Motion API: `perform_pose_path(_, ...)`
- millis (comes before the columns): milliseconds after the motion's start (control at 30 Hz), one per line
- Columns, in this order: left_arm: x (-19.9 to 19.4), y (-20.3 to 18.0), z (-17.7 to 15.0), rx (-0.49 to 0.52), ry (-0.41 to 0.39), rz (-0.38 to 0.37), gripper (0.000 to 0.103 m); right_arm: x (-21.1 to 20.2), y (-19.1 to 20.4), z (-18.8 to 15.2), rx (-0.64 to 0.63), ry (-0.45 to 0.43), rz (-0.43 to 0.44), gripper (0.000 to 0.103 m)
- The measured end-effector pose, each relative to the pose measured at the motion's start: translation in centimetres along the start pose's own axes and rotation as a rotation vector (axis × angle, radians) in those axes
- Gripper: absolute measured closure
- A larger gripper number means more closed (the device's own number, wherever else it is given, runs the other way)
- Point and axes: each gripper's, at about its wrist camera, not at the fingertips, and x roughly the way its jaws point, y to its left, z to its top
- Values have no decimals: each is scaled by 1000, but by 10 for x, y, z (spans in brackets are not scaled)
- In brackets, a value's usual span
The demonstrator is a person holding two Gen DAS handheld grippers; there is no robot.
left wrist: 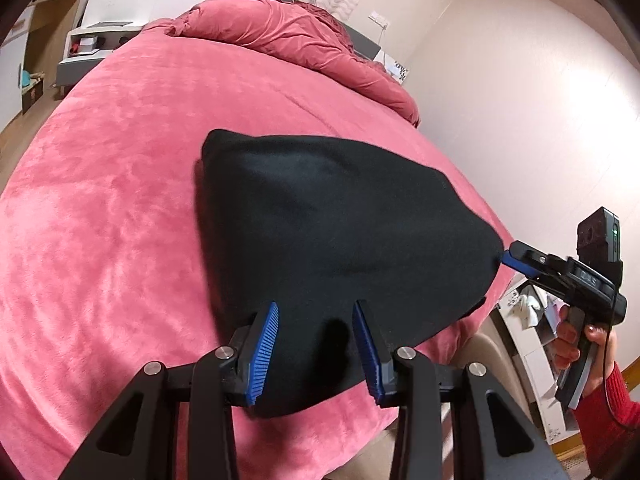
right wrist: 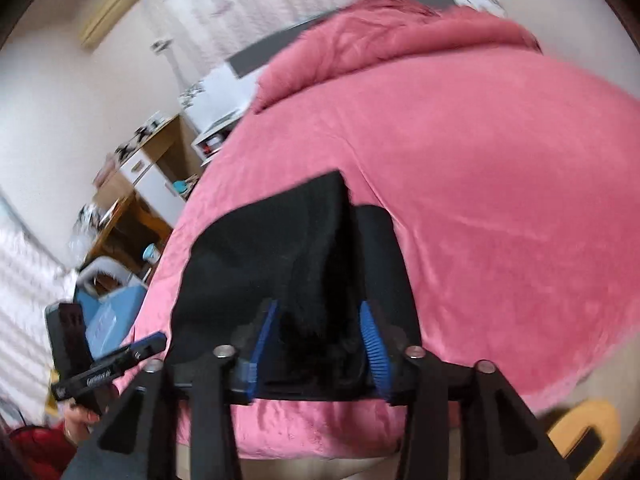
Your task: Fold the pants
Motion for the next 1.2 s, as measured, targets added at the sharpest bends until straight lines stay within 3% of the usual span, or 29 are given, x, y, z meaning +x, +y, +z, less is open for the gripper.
perform_pose_path(100,10,-8,2,39,10,-1,64,14,-4,-4,-1,27,34,40)
perform_pose_path(233,29,-13,1,84,57,73,64,41,-9,-13,37,75,7,41)
perform_pose_path(300,29,-14,3,82,59,72,64,40,-3,-12,20,41,75,60)
perform_pose_path(333,28,-13,4,78,61,71,64,41,2,-10,-3,44,110,81)
perform_pose_path(367,29,-11,5,73,61,71,64,41,9,-10,-33,64,133,88)
perform_pose_path(433,29,-5,6,48,66,69,64,43,18,-12,-110,128,152,90)
perform_pose_path(533,28,4,7,4,65,51,64,42,14,-22,-213,224,13,90)
perform_pose_path(600,28,7,6,-12,67,41,64,35,-7,-27,-143,237,-21,90)
perform_pose_path(633,28,7,6,-11,69,35,64,30,-19,-28,-86,225,-43,88)
perform_pose_path(667,28,7,7,-7,69,31,64,23,-31,-28,-18,199,-66,72)
perform_pose_path(767,28,4,6,23,70,75,64,-5,-38,-28,25,77,-188,71)
perform_pose_path(867,27,8,7,-3,62,57,64,-27,-27,-21,29,-25,-139,71)
perform_pose_path(967,24,7,5,-16,48,50,64,-18,12,-8,-32,-84,-67,71)
perform_pose_path(1067,25,1,5,5,49,52,64,15,50,5,-149,-72,-28,71)
perform_pose_path(1200,24,-13,3,48,50,62,64,83,89,20,-281,0,-58,67)
